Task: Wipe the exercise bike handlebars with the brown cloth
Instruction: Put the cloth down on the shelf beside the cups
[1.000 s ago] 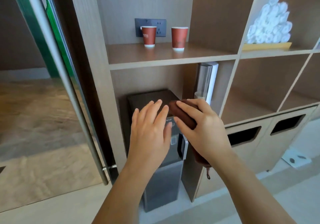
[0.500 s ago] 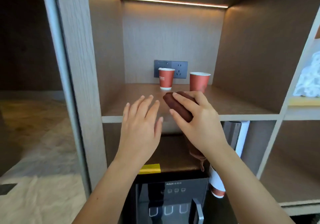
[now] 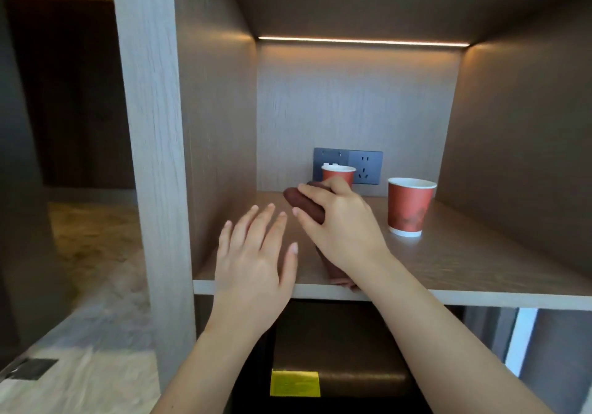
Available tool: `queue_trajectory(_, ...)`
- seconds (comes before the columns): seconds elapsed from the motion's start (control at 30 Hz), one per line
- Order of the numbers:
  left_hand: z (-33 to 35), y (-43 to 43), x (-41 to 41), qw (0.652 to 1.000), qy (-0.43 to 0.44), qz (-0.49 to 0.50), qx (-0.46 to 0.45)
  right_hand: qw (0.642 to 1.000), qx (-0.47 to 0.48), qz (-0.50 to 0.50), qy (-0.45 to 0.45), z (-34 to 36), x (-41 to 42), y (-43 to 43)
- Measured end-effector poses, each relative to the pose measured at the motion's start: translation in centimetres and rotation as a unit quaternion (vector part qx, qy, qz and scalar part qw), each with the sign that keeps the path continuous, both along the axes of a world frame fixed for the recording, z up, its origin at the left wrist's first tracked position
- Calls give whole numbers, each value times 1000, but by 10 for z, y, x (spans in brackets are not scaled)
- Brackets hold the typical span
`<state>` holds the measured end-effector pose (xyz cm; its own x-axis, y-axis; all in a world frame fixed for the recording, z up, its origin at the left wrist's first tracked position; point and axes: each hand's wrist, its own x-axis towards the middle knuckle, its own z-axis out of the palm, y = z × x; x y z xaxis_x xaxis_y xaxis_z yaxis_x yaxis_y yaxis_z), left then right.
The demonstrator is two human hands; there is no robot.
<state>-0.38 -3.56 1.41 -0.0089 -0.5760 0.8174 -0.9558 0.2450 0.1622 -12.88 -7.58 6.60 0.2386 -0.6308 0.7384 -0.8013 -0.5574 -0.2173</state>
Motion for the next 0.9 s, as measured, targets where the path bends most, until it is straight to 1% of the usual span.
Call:
queue_trajectory(0.2,-5,-6,13,1000,-4,18,-12,994,77,-46,58,-3,9,-19)
queue_trajectory(0.33,-5,-8,14,1000,-11,16,-17,976,156,-66,139,0,11,-24)
queue_trajectory(0.4,-5,-9,14,1000,-14,13,-12,965,205,-56,154,4,8,-25)
queue_trajectory(0.47,-5,-8,14,1000,-16,11,-6,958,245,-28,147,8,0,-21)
queue_trajectory(0.57,-6,-4,15,1000,-23,0,-6,965,233,16,121,5,-26,-5)
queue_trajectory(0.63,-8,-1,19,999,-31,-14,-21,968,232,44,83,0,-46,11)
queue_trajectory(0.73,-10,6,25,997,-32,-32,-56,963,248,103,20,-8,-70,32)
queue_trajectory(0.8,-11,12,28,996,-32,-34,-70,962,249,113,24,-14,-77,40)
queue_trajectory(0.9,-13,20,32,996,-25,-33,-82,973,203,104,36,-22,-73,42)
